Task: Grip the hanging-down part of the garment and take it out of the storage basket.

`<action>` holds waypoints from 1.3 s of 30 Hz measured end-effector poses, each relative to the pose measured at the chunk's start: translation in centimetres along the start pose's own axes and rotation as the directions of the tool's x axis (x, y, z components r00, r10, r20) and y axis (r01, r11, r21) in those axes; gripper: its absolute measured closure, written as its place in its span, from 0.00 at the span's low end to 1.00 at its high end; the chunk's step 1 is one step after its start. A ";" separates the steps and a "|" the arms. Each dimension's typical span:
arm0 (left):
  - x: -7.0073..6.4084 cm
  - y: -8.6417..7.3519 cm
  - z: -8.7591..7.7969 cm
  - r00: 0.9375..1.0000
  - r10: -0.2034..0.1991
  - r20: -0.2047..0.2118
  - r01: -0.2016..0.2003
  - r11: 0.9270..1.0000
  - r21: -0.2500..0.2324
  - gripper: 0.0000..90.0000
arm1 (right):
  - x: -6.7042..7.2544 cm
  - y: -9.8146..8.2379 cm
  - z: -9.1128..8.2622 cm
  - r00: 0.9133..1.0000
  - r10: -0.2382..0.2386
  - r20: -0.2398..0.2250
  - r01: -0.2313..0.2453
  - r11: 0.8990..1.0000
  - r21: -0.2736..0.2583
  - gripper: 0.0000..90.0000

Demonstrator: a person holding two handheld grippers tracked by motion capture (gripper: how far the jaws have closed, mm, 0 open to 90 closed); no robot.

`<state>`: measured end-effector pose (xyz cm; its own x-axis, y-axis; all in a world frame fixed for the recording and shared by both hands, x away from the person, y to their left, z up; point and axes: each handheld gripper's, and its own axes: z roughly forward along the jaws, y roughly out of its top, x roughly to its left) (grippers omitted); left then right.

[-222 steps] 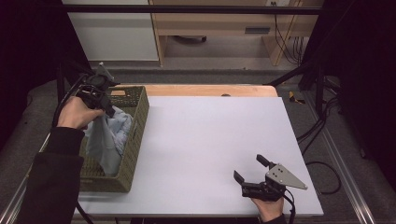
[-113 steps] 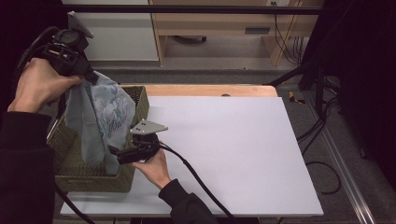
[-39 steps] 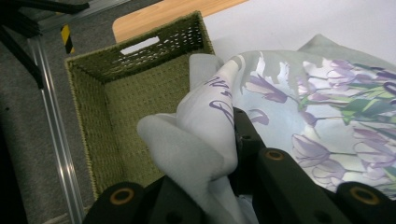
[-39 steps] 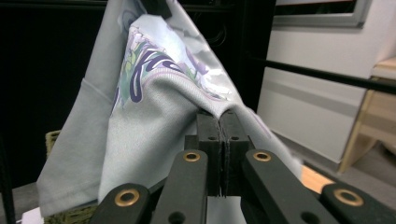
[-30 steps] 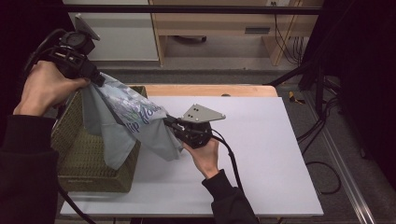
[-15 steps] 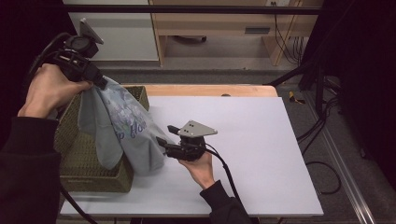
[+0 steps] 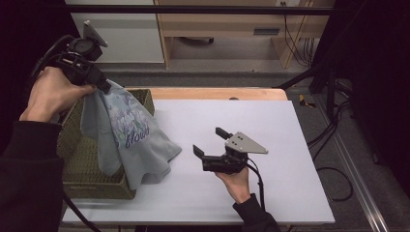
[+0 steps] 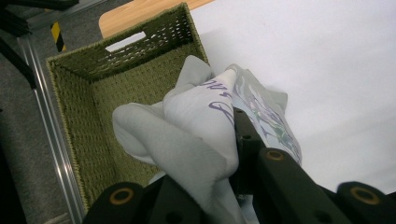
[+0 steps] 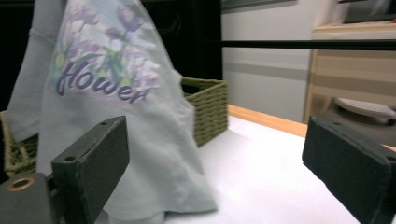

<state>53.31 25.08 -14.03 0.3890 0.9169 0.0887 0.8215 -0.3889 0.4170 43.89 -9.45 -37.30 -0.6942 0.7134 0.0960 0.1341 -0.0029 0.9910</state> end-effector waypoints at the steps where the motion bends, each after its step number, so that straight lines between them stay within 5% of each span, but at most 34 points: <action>1: 0.0 0.0 0.1 1.000 -0.001 0.004 0.001 1.000 -0.001 0.93 | -0.4 -0.1 -0.5 1.000 0.002 0.010 -0.002 1.000 -0.005 0.07; 13: 0.9 -0.5 0.6 1.000 -0.012 0.016 0.012 1.000 0.005 0.93 | -2.9 -1.8 -5.6 0.992 -0.013 0.123 0.014 1.000 -0.002 0.04; 20: 1.2 -0.7 0.5 1.000 -0.016 0.020 0.016 1.000 0.002 0.93 | -4.0 -3.3 -8.4 0.982 0.016 0.187 -0.015 1.000 -0.008 0.03; 39: 1.4 -1.0 0.3 0.999 -0.011 0.030 0.011 1.000 0.000 0.93 | -4.2 -5.5 -10.2 0.970 -0.013 0.241 0.008 1.000 0.021 0.02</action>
<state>53.15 26.68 -14.55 0.3923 0.9181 0.0569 0.8259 -0.3788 0.4177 38.87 -19.64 -42.16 -0.5046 0.8615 0.0574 0.1431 0.0178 0.9896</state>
